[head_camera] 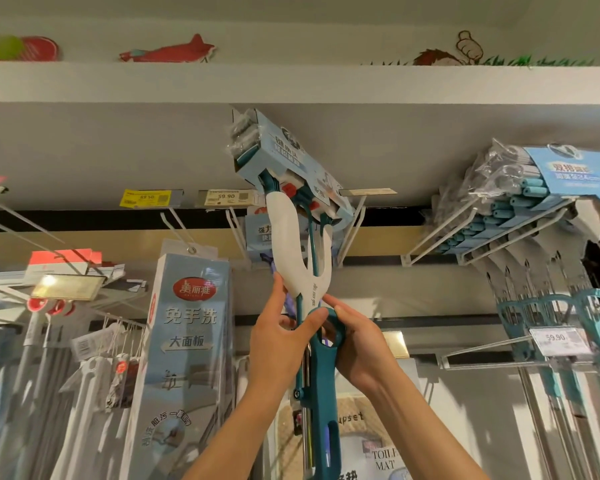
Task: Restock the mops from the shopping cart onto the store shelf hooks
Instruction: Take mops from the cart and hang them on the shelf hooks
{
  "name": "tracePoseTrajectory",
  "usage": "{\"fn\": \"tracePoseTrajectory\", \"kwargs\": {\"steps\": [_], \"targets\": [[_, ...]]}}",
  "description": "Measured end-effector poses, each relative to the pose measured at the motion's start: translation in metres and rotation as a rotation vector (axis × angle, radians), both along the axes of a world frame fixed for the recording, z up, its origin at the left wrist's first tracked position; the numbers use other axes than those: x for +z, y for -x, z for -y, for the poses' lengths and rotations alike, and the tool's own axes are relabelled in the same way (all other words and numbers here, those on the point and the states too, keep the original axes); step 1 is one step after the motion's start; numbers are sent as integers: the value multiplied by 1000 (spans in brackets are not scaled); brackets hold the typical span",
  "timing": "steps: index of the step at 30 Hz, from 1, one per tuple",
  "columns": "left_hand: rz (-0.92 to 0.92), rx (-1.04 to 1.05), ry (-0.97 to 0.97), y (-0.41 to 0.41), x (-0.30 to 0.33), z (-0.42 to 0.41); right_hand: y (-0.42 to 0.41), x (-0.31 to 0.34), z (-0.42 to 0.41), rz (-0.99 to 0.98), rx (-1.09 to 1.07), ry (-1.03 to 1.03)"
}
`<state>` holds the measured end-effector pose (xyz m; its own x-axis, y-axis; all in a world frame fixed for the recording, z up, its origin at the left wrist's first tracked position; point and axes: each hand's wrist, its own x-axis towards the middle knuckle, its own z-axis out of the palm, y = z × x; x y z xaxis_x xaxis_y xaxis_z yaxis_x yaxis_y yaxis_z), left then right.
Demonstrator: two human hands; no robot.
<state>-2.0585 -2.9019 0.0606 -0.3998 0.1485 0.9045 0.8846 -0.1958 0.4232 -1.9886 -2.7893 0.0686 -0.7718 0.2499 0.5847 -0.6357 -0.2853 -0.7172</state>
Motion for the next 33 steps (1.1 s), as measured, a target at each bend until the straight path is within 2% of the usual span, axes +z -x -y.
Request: {"fn": "tracePoseTrajectory", "kwargs": {"steps": [8, 15, 22, 33], "targets": [[-23, -21, -69, -8, -1, -3, -3, -1, -3, -5, 0, 21], [38, -119, -156, 12, -15, 3, 10, -11, 10, -30, -186, -78], [-24, -180, -173, 17, -13, 14, 17, -2, 19, -53, -266, -132], [-82, -135, -216, -5, -5, 18, 4, 6, 13, -112, -211, -184]]}}
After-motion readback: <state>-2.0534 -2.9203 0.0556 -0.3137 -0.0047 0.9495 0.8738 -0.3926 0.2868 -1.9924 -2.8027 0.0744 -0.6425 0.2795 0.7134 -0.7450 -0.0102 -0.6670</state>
